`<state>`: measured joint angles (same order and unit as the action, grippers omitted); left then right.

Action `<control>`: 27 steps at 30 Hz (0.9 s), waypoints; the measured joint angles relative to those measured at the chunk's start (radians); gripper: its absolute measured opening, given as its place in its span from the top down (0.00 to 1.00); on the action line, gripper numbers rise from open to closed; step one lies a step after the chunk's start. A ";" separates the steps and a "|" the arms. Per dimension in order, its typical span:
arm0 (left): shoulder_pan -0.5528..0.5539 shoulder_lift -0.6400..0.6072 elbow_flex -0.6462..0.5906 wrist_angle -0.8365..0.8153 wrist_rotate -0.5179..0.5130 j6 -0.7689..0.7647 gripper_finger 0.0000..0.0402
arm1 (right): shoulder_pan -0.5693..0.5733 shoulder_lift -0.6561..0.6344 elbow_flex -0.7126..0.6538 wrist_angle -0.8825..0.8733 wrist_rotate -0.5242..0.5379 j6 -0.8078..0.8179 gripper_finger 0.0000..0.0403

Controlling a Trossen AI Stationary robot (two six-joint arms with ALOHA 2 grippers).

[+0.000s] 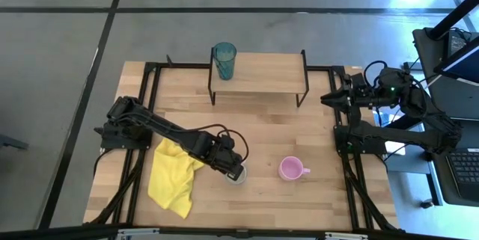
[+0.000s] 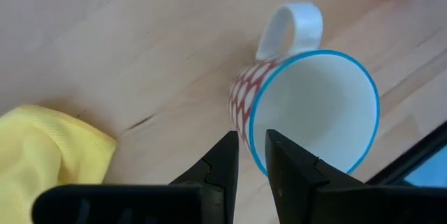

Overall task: Stack small to large cups/mugs on shelf
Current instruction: Put the red cup on the shelf

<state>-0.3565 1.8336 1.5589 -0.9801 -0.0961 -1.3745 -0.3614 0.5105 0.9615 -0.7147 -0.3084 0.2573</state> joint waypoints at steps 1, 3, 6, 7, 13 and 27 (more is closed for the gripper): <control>0.000 0.000 0.000 0.009 0.006 0.014 0.83 | 0.000 0.000 0.000 0.000 0.000 0.000 0.81; 0.000 0.000 0.000 0.033 0.011 0.044 0.83 | 0.000 0.000 0.000 0.000 0.000 0.000 0.81; 0.006 0.000 0.000 0.034 0.037 0.047 0.83 | 0.000 0.000 0.000 0.000 0.001 0.001 0.81; 0.011 0.000 0.000 0.034 0.052 0.049 0.83 | 0.000 0.000 0.000 0.000 0.002 0.001 0.81; 0.045 0.000 0.000 0.088 0.060 0.063 0.83 | 0.000 0.000 0.000 0.000 0.003 0.000 0.81; 0.027 -0.010 0.242 0.191 -0.253 0.573 0.83 | 0.000 0.000 0.000 -0.002 0.002 -0.032 0.81</control>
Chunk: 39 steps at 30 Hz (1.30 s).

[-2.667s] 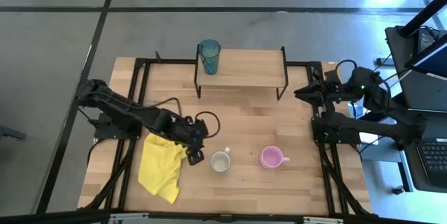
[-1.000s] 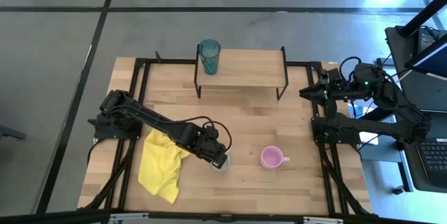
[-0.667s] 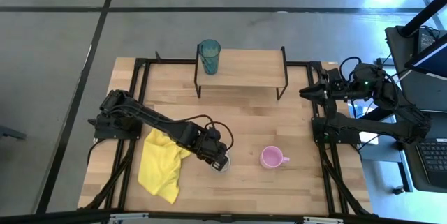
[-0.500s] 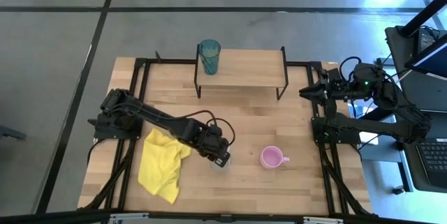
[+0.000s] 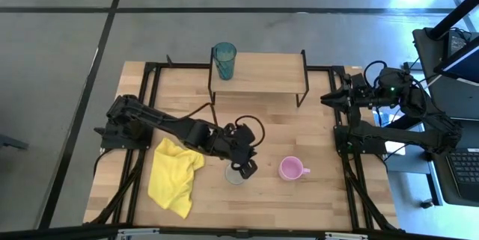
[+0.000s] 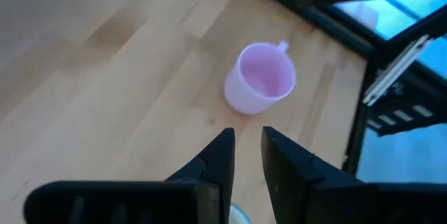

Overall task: Stack small to large cups/mugs on shelf
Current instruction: Put the red cup on the shelf

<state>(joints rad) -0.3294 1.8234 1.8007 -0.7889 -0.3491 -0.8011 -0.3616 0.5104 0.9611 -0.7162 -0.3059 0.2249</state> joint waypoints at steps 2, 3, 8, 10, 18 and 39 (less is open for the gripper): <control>0.003 0.001 0.030 0.001 0.000 0.010 0.83 | 0.000 0.000 0.000 0.000 0.000 0.000 0.81; 0.003 0.001 0.044 0.005 -0.001 0.016 0.83 | 0.000 0.000 0.000 0.000 0.000 0.000 0.81; 0.003 0.001 0.097 0.067 -0.008 0.026 0.83 | 0.000 0.000 0.000 0.000 0.000 0.000 0.81; 0.002 0.001 0.114 0.093 -0.007 0.048 0.83 | 0.000 0.000 0.000 0.000 0.000 0.000 0.81; -0.012 0.001 0.119 -0.112 -0.005 -0.045 0.83 | 0.000 0.000 0.000 0.000 0.000 0.001 0.81; -0.102 0.144 0.118 -0.519 0.210 -0.637 0.83 | 0.000 0.000 0.000 0.000 -0.001 -0.001 0.81</control>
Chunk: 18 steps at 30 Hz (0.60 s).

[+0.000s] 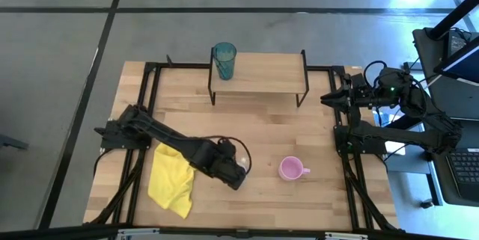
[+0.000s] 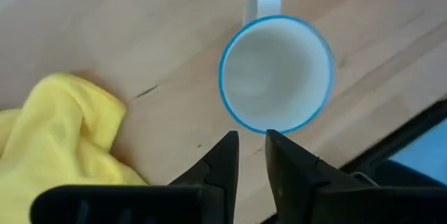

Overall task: Stack small to large cups/mugs on shelf
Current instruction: Put the red cup on the shelf

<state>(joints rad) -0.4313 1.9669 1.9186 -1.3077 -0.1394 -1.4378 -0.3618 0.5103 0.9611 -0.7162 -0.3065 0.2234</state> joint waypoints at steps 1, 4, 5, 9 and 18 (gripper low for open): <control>0.000 0.010 0.000 -0.009 -0.001 0.004 0.83 | 0.000 0.000 0.000 0.000 0.000 0.001 0.81; 0.000 0.033 0.000 -0.035 -0.040 0.018 0.83 | 0.000 0.000 0.000 0.000 0.000 0.002 0.81; 0.000 0.037 0.000 -0.038 -0.058 0.019 0.83 | 0.000 0.000 0.000 0.000 0.000 0.002 0.81; 0.001 0.045 0.000 -0.038 -0.102 0.032 0.83 | 0.000 0.000 0.000 0.000 0.000 0.003 0.81; 0.007 0.052 0.000 -0.024 -0.060 -0.032 0.77 | 0.000 0.000 0.000 -0.016 -0.001 0.005 0.81</control>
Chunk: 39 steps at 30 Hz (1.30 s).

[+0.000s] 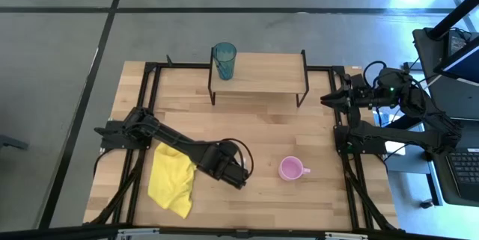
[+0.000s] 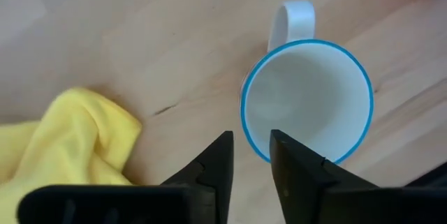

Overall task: Stack small to large cups/mugs on shelf
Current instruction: Put the red cup on the shelf

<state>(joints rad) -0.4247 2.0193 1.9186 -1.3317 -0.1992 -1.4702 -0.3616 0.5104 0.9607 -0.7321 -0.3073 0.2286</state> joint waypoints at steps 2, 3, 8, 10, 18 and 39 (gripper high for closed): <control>0.005 0.000 0.000 0.000 0.024 -0.030 0.74 | 0.000 0.000 0.000 0.000 0.000 -0.002 0.81; 0.007 0.000 0.000 0.000 0.040 -0.048 0.73 | 0.000 0.000 0.000 0.000 0.000 -0.003 0.81; 0.018 0.003 0.000 0.000 0.059 -0.101 0.70 | 0.000 0.000 0.000 0.000 0.000 -0.009 0.81; 0.020 0.004 0.000 -0.002 0.058 -0.109 0.70 | 0.000 0.000 0.000 0.000 0.000 -0.014 0.81; 0.035 0.064 -0.006 0.041 0.077 -0.098 0.70 | 0.000 0.000 0.000 -0.005 0.000 -0.021 0.81; 0.041 0.085 -0.054 0.054 0.057 -0.089 0.70 | 0.000 -0.001 0.000 -0.015 -0.008 -0.022 0.81</control>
<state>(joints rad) -0.3840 2.1044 1.8645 -1.2777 -0.1424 -1.5597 -0.3614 0.5098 0.9607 -0.7467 -0.3157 0.2062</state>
